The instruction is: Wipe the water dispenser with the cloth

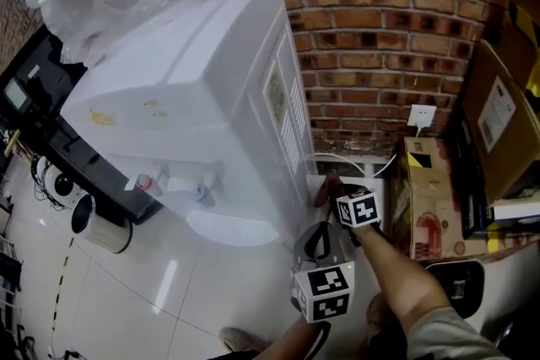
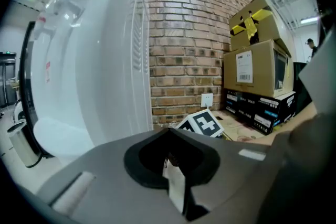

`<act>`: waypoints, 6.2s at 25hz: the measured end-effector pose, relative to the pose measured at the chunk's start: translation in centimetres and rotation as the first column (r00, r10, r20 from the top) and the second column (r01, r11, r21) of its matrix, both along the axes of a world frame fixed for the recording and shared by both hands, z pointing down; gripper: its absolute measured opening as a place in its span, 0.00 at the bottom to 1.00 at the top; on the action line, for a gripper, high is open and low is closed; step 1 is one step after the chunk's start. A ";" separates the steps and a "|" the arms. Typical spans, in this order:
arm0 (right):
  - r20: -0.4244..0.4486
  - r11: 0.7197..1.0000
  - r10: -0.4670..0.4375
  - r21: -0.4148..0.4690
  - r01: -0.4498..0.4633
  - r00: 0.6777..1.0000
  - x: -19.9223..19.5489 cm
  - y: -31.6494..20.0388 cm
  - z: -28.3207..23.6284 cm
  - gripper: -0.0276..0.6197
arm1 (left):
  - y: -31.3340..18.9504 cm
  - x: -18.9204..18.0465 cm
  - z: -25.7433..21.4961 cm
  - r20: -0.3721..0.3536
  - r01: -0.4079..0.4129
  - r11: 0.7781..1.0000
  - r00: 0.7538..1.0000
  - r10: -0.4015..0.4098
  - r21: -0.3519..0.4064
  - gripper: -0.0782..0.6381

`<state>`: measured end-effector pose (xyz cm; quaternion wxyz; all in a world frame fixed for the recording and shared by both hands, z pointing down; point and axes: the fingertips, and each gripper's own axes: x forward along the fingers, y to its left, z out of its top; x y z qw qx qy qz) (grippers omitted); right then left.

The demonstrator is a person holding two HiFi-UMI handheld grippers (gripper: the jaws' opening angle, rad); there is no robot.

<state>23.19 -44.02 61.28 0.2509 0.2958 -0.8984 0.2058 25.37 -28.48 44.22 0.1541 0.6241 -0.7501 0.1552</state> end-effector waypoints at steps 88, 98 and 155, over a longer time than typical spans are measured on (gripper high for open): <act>0.078 0.988 -0.154 0.039 0.151 0.985 -5.4 -4.7 -7.0 0.18 | -1.1 0.6 6.7 0.018 0.014 1.000 1.000 -0.014 0.020 0.11; 0.013 0.980 -0.129 -0.151 0.129 0.992 -5.3 -3.8 5.0 0.18 | -1.6 0.9 13.3 -0.004 -0.017 0.995 1.000 0.016 -0.103 0.11; -0.108 0.982 0.180 -0.034 -0.184 0.978 12.3 20.2 1.3 0.18 | 12.0 2.2 -3.4 -0.039 -0.241 0.960 0.968 0.249 0.146 0.11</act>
